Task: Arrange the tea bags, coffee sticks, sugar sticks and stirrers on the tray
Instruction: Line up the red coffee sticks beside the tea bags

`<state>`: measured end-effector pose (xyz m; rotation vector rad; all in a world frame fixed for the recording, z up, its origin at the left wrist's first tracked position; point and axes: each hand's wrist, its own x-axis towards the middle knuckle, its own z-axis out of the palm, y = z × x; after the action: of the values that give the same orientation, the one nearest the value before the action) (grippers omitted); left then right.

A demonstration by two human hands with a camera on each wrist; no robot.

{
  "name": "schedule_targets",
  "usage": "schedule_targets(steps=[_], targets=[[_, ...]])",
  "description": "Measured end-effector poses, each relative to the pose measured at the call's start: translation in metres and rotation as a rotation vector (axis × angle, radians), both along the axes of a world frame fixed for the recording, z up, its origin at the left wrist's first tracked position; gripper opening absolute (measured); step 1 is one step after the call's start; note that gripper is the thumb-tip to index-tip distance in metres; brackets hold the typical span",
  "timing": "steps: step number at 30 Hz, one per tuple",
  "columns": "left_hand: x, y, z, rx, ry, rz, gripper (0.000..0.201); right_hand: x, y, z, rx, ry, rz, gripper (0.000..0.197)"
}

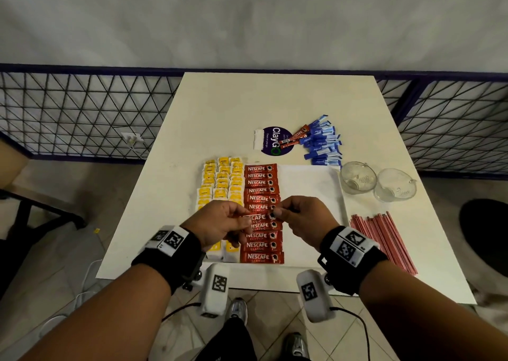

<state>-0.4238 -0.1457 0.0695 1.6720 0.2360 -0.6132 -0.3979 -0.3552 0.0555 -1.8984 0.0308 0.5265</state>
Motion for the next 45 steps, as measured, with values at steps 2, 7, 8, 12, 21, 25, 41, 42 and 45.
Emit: schedule_targets(steps=[2,7,8,12,21,25,41,42,45], targets=[[-0.003,-0.002,-0.004,-0.026,0.042,0.035,0.004,-0.002,-0.001,-0.004,-0.045,0.004,-0.009,0.01],[-0.012,-0.001,-0.019,-0.04,0.098,0.133,0.005,-0.007,-0.013,-0.019,-0.052,0.115,-0.019,0.01],[-0.014,-0.001,-0.022,-0.007,0.106,0.127,0.007,-0.007,-0.016,-0.022,-0.06,0.141,-0.004,0.01],[-0.021,-0.008,-0.037,0.379,0.02,0.021,0.012,-0.013,-0.02,-0.037,-0.137,0.228,0.074,0.011],[-0.024,0.024,-0.048,0.954,-0.144,0.082,0.021,-0.026,-0.013,-0.061,-0.279,0.326,0.084,0.01],[-0.025,0.047,-0.059,0.942,-0.049,0.224,0.011,-0.026,-0.008,-0.066,-0.368,0.25,0.094,0.013],[-0.02,0.057,-0.082,0.885,0.023,0.232,0.051,-0.024,-0.002,-0.06,-0.608,0.183,0.201,0.026],[-0.02,0.057,-0.082,0.885,0.025,0.233,0.051,-0.023,-0.002,-0.059,-0.608,0.186,0.202,0.026],[-0.02,0.058,-0.082,0.886,0.034,0.234,0.051,-0.023,-0.003,-0.059,-0.611,0.189,0.208,0.026]])
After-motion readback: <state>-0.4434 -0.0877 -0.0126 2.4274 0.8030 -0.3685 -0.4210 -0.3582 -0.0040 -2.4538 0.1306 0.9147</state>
